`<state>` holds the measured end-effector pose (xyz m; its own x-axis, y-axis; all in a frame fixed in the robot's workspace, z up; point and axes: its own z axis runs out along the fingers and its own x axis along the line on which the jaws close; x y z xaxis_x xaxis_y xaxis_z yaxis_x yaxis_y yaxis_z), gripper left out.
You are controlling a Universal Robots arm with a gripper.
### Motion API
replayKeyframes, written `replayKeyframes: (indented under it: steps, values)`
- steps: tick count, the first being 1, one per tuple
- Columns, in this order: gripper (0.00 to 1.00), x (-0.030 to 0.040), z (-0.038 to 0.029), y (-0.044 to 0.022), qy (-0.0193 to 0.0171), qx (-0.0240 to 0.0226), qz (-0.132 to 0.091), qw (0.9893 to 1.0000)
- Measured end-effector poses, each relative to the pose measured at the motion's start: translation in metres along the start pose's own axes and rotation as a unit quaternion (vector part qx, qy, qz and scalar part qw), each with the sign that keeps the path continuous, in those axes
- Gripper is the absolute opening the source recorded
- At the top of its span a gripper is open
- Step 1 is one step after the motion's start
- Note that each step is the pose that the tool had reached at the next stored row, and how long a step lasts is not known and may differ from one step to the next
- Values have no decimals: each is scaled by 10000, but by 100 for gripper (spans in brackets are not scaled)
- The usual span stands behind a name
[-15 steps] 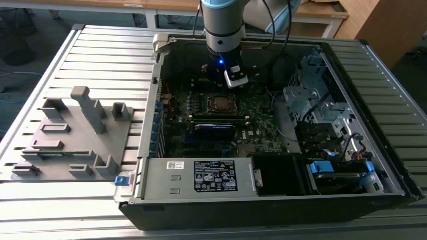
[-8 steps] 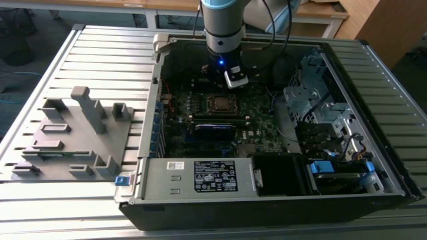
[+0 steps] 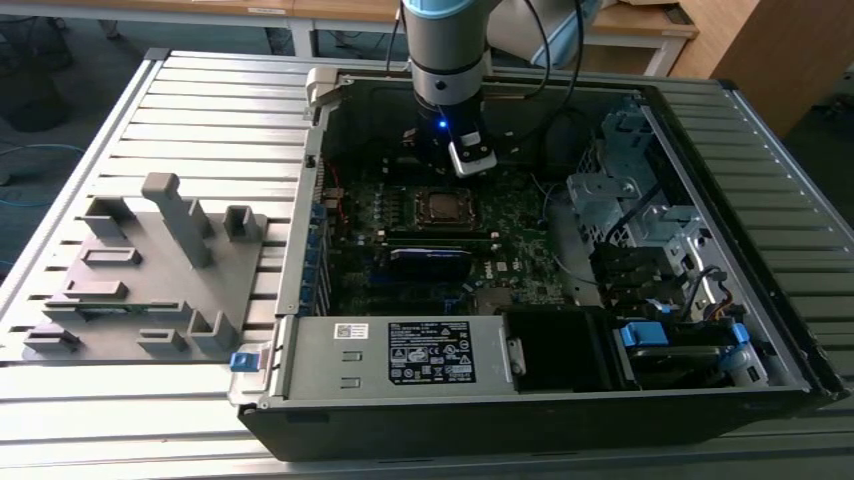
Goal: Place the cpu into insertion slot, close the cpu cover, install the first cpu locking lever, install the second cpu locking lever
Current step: 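Install the first cpu locking lever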
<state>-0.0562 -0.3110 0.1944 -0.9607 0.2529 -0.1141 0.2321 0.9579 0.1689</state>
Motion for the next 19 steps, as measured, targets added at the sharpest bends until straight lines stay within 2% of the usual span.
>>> replayKeyframes:
  steps: [11, 19]
  values:
    - [10, -4, -9, -9, 0, 3, 0, 10000]
    - [10, -3, 9, -12, 0, 3, 0, 10000]
